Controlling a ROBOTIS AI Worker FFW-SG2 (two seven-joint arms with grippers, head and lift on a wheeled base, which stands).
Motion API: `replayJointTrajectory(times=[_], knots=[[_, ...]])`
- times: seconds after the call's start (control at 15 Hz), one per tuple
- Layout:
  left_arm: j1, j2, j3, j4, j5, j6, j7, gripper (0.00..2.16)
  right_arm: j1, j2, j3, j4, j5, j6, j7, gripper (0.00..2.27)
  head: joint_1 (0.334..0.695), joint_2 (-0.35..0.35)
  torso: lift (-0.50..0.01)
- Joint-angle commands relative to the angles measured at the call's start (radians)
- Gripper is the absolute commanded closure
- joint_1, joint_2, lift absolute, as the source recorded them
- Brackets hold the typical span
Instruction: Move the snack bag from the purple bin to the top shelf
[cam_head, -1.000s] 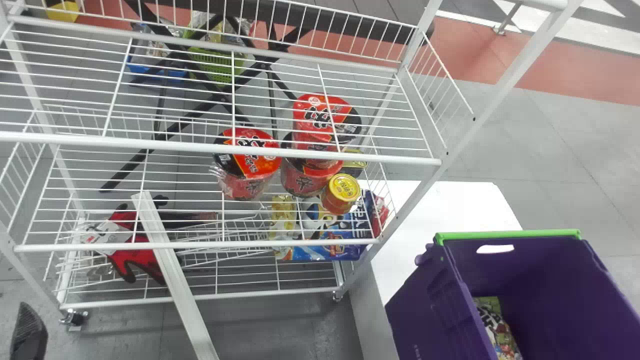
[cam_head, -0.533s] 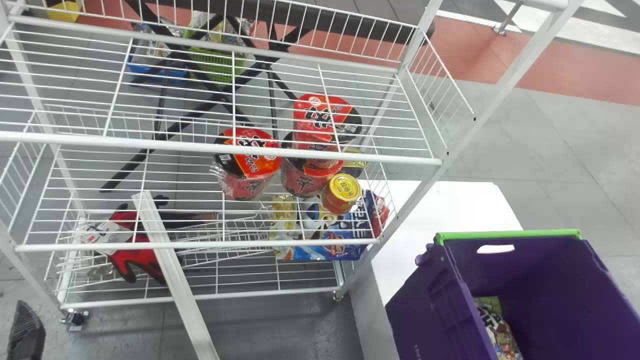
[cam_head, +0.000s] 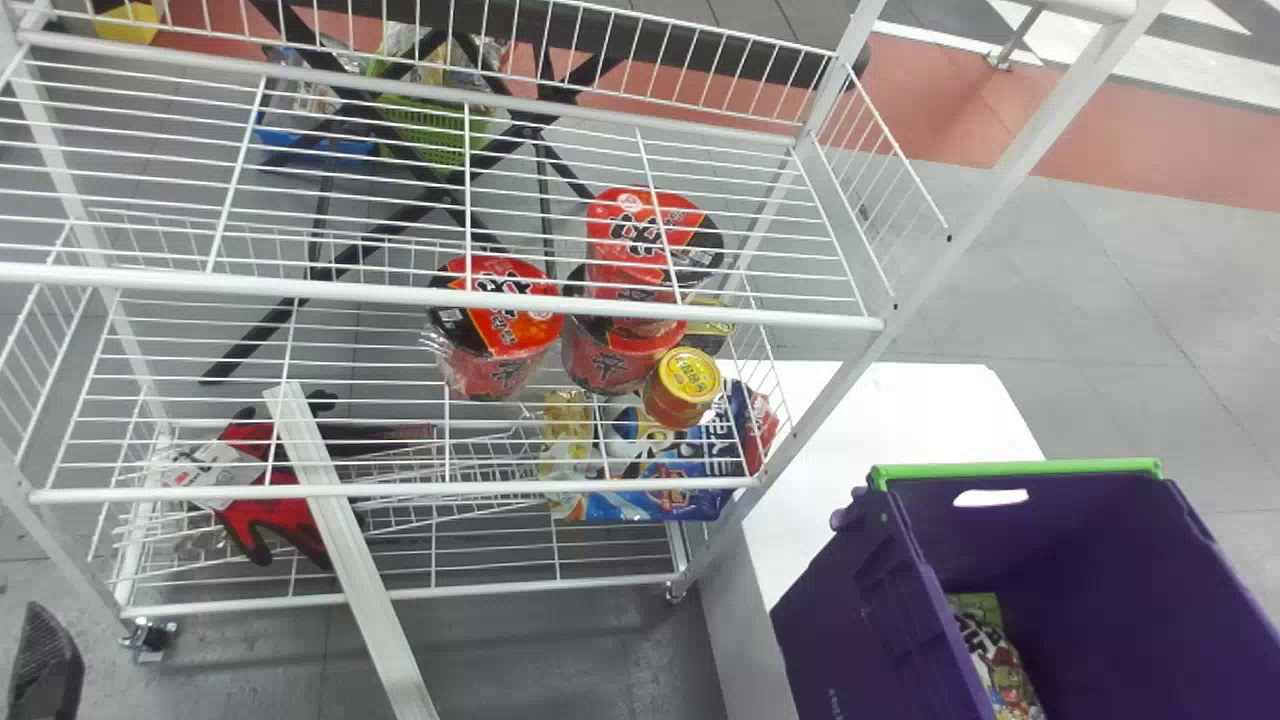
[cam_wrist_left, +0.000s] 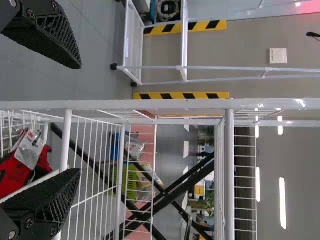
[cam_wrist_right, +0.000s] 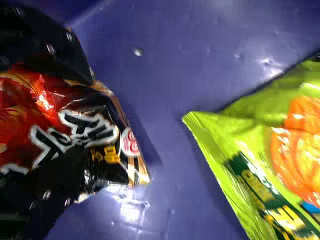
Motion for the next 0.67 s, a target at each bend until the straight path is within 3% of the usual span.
replayJointTrajectory(times=[0.0, 0.47, 0.6], knots=[[-0.001, 0.000, 0.000, 0.002, 0.002, 0.002, 0.000, 0.07, 0.026, 0.006, -0.018, -0.070, -0.004, 0.031, 0.004, 2.25, 0.695, -0.350, -0.453], [-0.001, -0.002, -0.003, 0.002, 0.000, 0.002, 0.006, 0.07, 0.120, 0.053, -0.193, -0.266, 0.009, 0.068, 0.188, 2.25, 0.695, -0.350, -0.453], [-0.004, -0.002, -0.005, 0.002, 0.000, 0.002, 0.006, 0.07, 0.132, 0.072, -0.251, -0.331, -0.023, 0.151, 0.197, 2.25, 0.695, -0.350, -0.443]])
